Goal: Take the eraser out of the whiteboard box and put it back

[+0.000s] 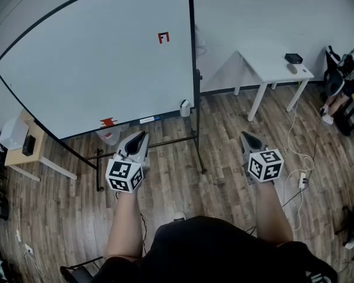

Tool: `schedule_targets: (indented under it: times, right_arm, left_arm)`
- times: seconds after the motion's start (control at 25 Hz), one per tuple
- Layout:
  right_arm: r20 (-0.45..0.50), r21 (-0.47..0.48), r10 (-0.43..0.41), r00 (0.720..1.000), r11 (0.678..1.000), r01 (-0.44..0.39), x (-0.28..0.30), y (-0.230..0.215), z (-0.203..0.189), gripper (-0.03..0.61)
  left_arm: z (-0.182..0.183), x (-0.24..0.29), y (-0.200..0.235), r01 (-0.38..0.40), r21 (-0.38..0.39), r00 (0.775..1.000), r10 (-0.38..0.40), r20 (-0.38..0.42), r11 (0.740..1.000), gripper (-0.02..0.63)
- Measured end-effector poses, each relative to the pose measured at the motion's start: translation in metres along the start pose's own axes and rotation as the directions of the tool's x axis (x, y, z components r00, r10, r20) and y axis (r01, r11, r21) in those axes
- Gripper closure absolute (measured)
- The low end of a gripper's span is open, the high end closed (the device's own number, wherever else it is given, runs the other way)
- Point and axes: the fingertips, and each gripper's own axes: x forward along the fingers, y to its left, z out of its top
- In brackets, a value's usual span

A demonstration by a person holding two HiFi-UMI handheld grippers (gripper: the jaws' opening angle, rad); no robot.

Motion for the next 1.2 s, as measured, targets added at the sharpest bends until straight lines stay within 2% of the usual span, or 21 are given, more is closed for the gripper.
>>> schedule_targets:
  times: [0.32,0.48,0.72,1.2]
  right_arm:
    - [-0.008,0.001,0.022,1.000,1.000,-0.022,0.003,-0.009,0.006,0.583]
    - [0.002,0.028,0.028,1.000,0.999,-0.028,0.012,-0.011,0.001,0.583]
    - [-0.015,0.056,0.036,0.999,0.998,-0.035,0.036,-0.012,-0.008,0.583]
    - [-0.055,0.081,0.021,0.998,0.997,-0.017,0.103,-0.020,-0.014,0.583]
  left_arm:
    - [0.002,0.014,0.000,-0.005,-0.016,1.000,0.005,-0.002,1.000,0.571]
    - [-0.012,0.023,0.006,-0.007,-0.030,1.000,0.006,-0.023,1.000,0.571]
    - [-0.034,0.044,0.025,-0.007,-0.065,0.999,0.004,-0.042,0.998,0.571]
    - [-0.055,0.099,0.064,0.035,-0.077,0.997,-0.039,-0.060,0.996,0.571]
